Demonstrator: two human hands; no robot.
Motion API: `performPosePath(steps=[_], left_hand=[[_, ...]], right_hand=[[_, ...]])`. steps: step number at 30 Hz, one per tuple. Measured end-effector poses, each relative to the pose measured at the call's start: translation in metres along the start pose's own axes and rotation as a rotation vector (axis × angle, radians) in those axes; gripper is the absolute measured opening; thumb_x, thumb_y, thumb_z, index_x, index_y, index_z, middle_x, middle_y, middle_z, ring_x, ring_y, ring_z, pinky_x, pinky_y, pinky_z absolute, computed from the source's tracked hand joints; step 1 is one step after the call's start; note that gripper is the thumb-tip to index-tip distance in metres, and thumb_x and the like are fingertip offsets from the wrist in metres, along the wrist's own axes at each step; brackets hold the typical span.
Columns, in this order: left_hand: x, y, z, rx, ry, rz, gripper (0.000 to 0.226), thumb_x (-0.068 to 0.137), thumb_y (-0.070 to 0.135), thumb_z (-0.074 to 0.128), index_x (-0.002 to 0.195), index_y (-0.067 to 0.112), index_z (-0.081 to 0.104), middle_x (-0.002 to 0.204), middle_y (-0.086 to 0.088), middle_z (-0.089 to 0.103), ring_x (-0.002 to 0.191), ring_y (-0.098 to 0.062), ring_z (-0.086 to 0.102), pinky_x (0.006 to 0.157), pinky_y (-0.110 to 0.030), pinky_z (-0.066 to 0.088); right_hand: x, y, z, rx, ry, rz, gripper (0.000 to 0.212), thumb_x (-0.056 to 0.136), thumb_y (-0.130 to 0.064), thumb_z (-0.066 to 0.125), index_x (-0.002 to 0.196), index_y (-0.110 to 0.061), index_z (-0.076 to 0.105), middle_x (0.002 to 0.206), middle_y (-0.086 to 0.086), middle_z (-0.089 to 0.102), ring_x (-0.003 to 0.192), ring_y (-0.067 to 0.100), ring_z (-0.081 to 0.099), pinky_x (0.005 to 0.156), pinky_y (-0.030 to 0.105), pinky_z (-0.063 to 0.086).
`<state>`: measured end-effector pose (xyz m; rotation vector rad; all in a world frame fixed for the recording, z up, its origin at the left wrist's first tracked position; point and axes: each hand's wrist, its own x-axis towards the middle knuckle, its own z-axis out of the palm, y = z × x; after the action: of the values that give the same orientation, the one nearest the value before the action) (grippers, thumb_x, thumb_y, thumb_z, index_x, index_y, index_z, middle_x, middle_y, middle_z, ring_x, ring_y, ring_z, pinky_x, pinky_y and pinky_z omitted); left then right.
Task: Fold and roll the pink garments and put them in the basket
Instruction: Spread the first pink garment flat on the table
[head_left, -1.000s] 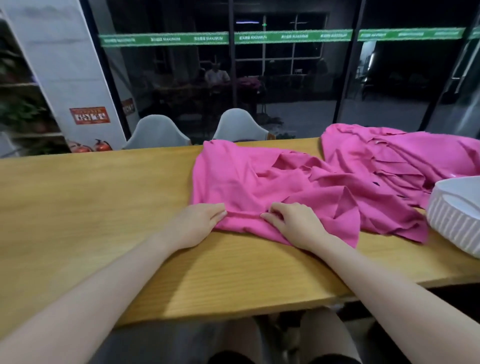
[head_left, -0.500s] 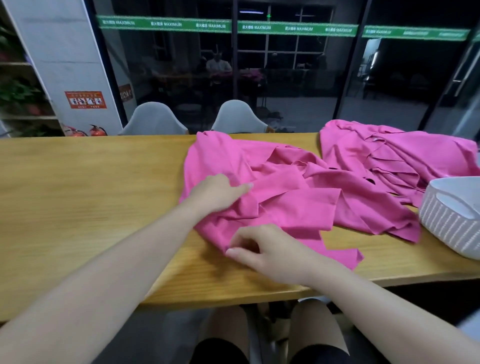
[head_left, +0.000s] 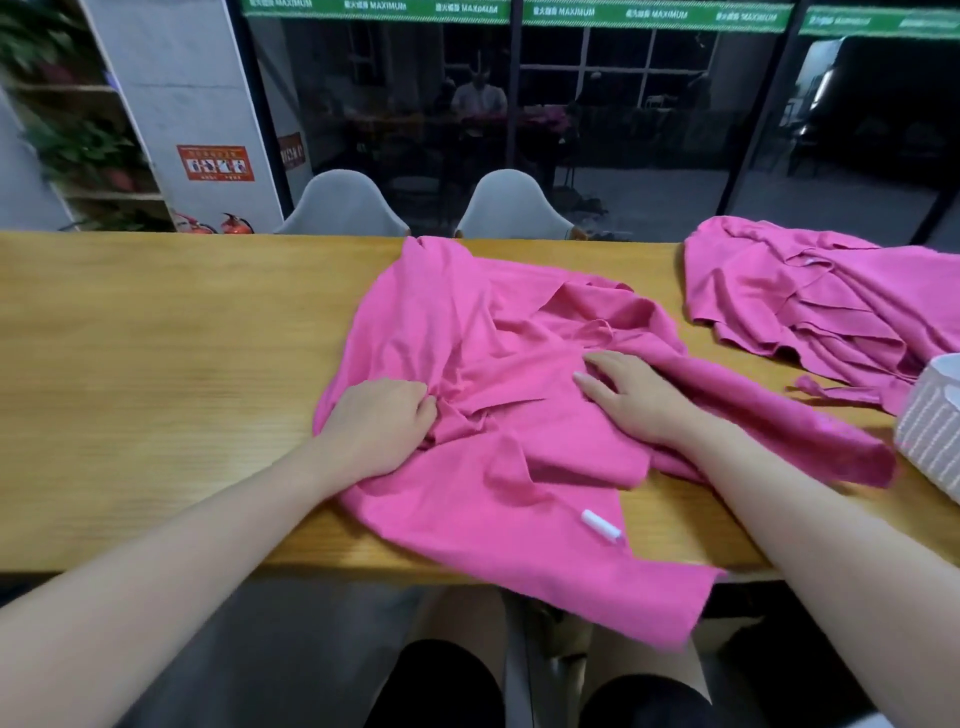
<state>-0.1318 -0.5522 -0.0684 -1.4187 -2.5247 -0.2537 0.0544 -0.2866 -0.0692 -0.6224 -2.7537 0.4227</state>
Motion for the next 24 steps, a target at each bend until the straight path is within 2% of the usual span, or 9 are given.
performPosePath(steps=[3, 5, 7, 14, 16, 19, 21, 23, 24], left_hand=[[-0.021, -0.018, -0.007, -0.011, -0.02, -0.075, 0.031, 0.101, 0.036, 0.043, 0.074, 0.021, 0.044, 0.101, -0.017, 0.071, 0.098, -0.04, 0.065, 0.076, -0.044, 0.046], [-0.034, -0.023, -0.012, -0.014, -0.017, -0.125, 0.033, 0.099, 0.034, 0.046, 0.069, 0.021, 0.041, 0.097, -0.017, 0.071, 0.096, -0.04, 0.065, 0.075, -0.043, 0.044], [-0.046, -0.024, -0.016, -0.016, -0.014, -0.164, 0.036, 0.098, 0.034, 0.048, 0.065, 0.022, 0.038, 0.094, -0.017, 0.071, 0.093, -0.04, 0.065, 0.074, -0.043, 0.044], [-0.056, -0.011, -0.022, -0.031, -0.079, -0.247, 0.039, 0.099, 0.036, 0.047, 0.064, 0.02, 0.039, 0.096, -0.019, 0.07, 0.093, -0.041, 0.064, 0.071, -0.041, 0.04], [-0.047, -0.007, -0.026, -0.083, -0.122, -0.307, 0.043, 0.1, 0.048, 0.046, 0.068, 0.02, 0.045, 0.102, -0.021, 0.07, 0.098, -0.042, 0.063, 0.076, -0.043, 0.045], [-0.029, 0.001, -0.029, -0.194, -0.14, -0.455, 0.069, 0.094, 0.076, 0.036, 0.09, 0.012, 0.061, 0.111, -0.023, 0.068, 0.106, -0.042, 0.062, 0.084, -0.044, 0.046], [-0.017, 0.009, -0.027, -0.19, -0.104, -0.497, 0.075, 0.095, 0.074, 0.04, 0.105, 0.004, 0.064, 0.117, -0.026, 0.066, 0.11, -0.045, 0.062, 0.089, -0.045, 0.048], [-0.009, 0.015, -0.024, -0.182, -0.065, -0.495, 0.062, 0.101, 0.06, 0.045, 0.112, 0.001, 0.062, 0.119, -0.028, 0.065, 0.111, -0.047, 0.061, 0.089, -0.047, 0.048], [-0.006, 0.015, -0.023, -0.206, -0.049, -0.49, 0.055, 0.103, 0.053, 0.047, 0.112, 0.001, 0.061, 0.118, -0.028, 0.065, 0.112, -0.048, 0.061, 0.088, -0.048, 0.048]], right_hand=[[0.002, 0.003, 0.01, 0.002, -0.024, -0.035, 0.068, 0.1, -0.06, 0.043, 0.148, -0.012, 0.05, 0.153, 0.005, 0.05, 0.143, 0.02, 0.041, 0.122, 0.031, 0.024], [0.005, 0.004, 0.01, -0.009, -0.064, -0.042, 0.07, 0.099, -0.061, 0.043, 0.153, -0.016, 0.044, 0.159, 0.002, 0.042, 0.148, 0.017, 0.033, 0.125, 0.033, 0.019], [0.008, 0.006, 0.009, -0.013, -0.1, -0.071, 0.075, 0.097, -0.066, 0.043, 0.156, -0.02, 0.039, 0.162, 0.0, 0.038, 0.151, 0.016, 0.029, 0.126, 0.036, 0.018], [0.024, -0.001, -0.001, 0.013, -0.141, -0.144, 0.067, 0.099, -0.056, 0.05, 0.153, -0.016, 0.045, 0.16, 0.001, 0.041, 0.149, 0.016, 0.033, 0.124, 0.03, 0.02], [0.029, -0.002, -0.004, -0.003, -0.163, -0.142, 0.065, 0.1, -0.054, 0.05, 0.153, -0.016, 0.045, 0.16, 0.002, 0.041, 0.149, 0.017, 0.032, 0.124, 0.031, 0.019], [0.035, -0.009, -0.005, -0.068, -0.172, -0.126, 0.057, 0.103, -0.044, 0.05, 0.15, -0.013, 0.048, 0.158, 0.006, 0.043, 0.149, 0.021, 0.033, 0.125, 0.034, 0.02], [0.035, -0.024, -0.003, -0.057, -0.118, -0.098, 0.044, 0.101, -0.032, 0.051, 0.139, -0.011, 0.056, 0.15, 0.011, 0.053, 0.141, 0.027, 0.044, 0.119, 0.037, 0.03], [0.032, -0.047, 0.002, 0.013, -0.026, -0.058, 0.028, 0.097, -0.027, 0.051, 0.117, -0.011, 0.06, 0.13, 0.014, 0.063, 0.122, 0.033, 0.056, 0.103, 0.043, 0.044], [0.029, -0.06, 0.006, 0.04, 0.009, -0.053, 0.026, 0.095, -0.027, 0.053, 0.114, -0.01, 0.058, 0.125, 0.015, 0.063, 0.116, 0.034, 0.057, 0.098, 0.044, 0.046]])
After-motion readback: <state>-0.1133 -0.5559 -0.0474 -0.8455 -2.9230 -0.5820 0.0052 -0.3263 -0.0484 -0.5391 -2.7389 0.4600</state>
